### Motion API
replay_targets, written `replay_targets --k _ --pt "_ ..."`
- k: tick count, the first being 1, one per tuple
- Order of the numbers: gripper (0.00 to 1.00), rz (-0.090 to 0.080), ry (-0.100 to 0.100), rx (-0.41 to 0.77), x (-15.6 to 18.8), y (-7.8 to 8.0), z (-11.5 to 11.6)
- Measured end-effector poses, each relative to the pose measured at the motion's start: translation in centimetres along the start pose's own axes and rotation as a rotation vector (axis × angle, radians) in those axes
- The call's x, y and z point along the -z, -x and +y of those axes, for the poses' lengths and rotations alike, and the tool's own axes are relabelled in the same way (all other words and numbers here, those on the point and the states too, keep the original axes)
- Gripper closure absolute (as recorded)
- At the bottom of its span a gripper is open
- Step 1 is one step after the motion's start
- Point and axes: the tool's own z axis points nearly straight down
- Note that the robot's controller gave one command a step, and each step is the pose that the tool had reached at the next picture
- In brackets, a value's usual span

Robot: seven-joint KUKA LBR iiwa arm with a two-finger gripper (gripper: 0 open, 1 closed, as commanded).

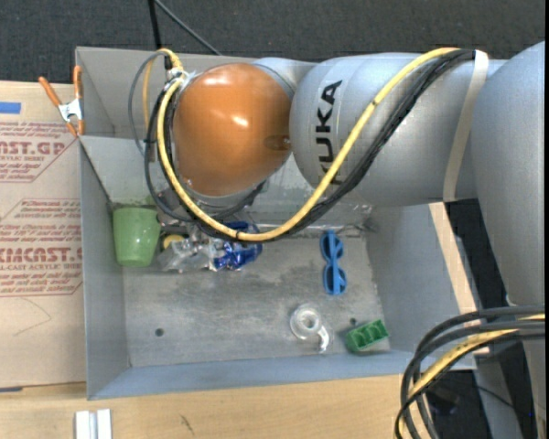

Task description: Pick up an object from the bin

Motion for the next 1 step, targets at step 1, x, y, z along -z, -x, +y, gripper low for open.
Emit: replay_targets --k 1 --pt "0.0 0.001 0.0 -0.002 0.11 -0.16 0.01"
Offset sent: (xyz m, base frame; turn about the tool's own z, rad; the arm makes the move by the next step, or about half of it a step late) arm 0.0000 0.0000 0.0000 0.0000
